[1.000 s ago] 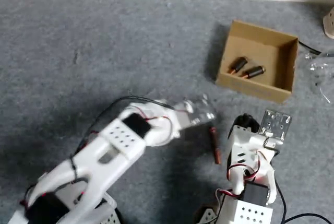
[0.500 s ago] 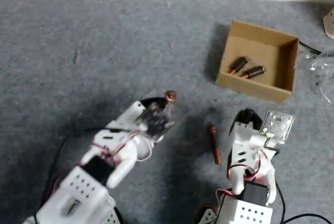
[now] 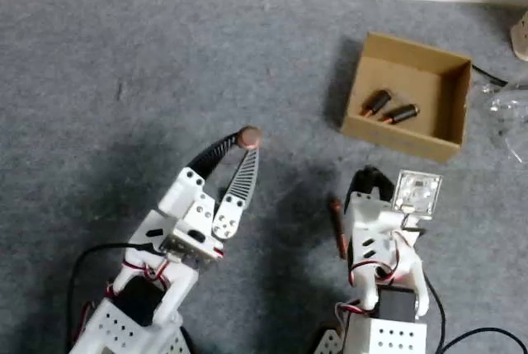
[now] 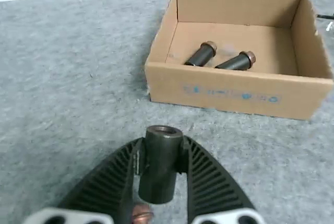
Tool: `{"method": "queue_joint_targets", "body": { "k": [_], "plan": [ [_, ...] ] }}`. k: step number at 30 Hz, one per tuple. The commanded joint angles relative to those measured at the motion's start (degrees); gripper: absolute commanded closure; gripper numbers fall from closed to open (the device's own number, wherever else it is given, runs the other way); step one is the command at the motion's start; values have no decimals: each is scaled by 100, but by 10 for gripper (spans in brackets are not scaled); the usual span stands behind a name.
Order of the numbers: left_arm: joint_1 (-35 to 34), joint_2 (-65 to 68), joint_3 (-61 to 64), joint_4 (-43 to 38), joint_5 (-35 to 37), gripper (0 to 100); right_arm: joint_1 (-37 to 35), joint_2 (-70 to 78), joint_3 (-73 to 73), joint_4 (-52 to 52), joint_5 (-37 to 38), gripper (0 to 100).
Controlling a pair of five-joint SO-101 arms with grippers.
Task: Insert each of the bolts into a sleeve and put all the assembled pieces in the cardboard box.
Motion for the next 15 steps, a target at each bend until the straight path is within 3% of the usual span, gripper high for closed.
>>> {"method": "queue_joint_targets", "body": {
  "k": [1,7,15],
  "plan": [
    [75,-171,127,334,44,993,-127,-75,268,-224,-18,995],
    [365,-215,127,1055,44,993,-374,-75,558,-602,-9,995],
    [374,-215,127,1275,44,993,-462,-31,716,-681,-35,995]
  ]
}}
